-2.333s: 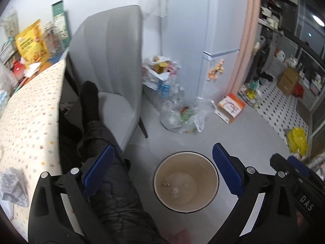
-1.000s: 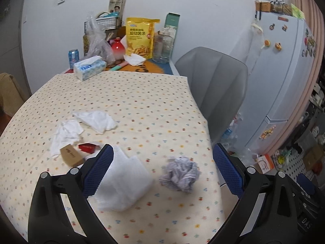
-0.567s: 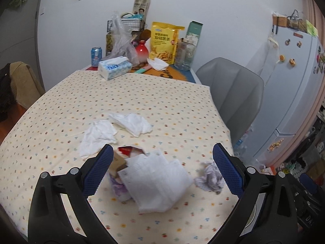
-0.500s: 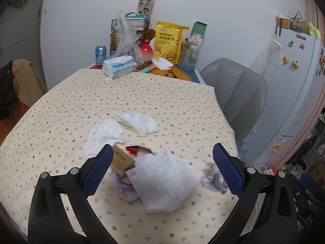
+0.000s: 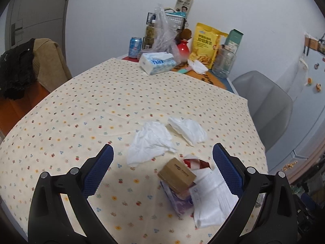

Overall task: Collect trash
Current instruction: 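Move both tools back over the table toward the remaining trash, then grasp the brown cardboard box with the left tool while the right tool grasps crumpled paper, then carry the box and crumpled paper over the beige trash bin, then open the right tool over the bin while the left tool drops the box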

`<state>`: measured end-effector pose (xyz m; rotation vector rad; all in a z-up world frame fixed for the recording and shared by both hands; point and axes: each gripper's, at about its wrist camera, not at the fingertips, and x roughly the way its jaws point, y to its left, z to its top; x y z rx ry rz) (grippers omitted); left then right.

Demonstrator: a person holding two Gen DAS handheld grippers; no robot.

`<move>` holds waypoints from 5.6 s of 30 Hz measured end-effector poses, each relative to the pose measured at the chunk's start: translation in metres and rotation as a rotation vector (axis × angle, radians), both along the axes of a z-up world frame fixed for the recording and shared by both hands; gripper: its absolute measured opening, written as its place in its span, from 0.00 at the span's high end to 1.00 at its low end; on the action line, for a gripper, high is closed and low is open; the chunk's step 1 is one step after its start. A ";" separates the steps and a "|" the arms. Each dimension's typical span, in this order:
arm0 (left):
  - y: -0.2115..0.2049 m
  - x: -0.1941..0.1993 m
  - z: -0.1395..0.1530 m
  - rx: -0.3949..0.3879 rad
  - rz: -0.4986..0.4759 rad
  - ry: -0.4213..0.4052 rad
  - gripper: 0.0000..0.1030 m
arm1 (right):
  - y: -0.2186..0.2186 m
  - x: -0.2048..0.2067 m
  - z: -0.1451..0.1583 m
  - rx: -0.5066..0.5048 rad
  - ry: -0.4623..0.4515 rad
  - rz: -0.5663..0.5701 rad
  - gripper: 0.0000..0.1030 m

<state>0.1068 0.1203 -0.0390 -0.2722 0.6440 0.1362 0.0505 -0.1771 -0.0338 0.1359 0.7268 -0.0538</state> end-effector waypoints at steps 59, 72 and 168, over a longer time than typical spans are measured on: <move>-0.008 0.029 -0.044 -0.003 0.018 0.098 0.58 | 0.018 0.068 -0.063 0.105 0.144 0.077 0.63; -0.024 0.006 -0.012 0.016 -0.011 0.033 0.58 | 0.029 0.036 -0.013 0.037 0.025 0.091 0.67; -0.430 -0.006 -0.056 0.269 -0.648 0.118 0.57 | -0.307 -0.080 -0.079 0.159 -0.014 -0.484 0.26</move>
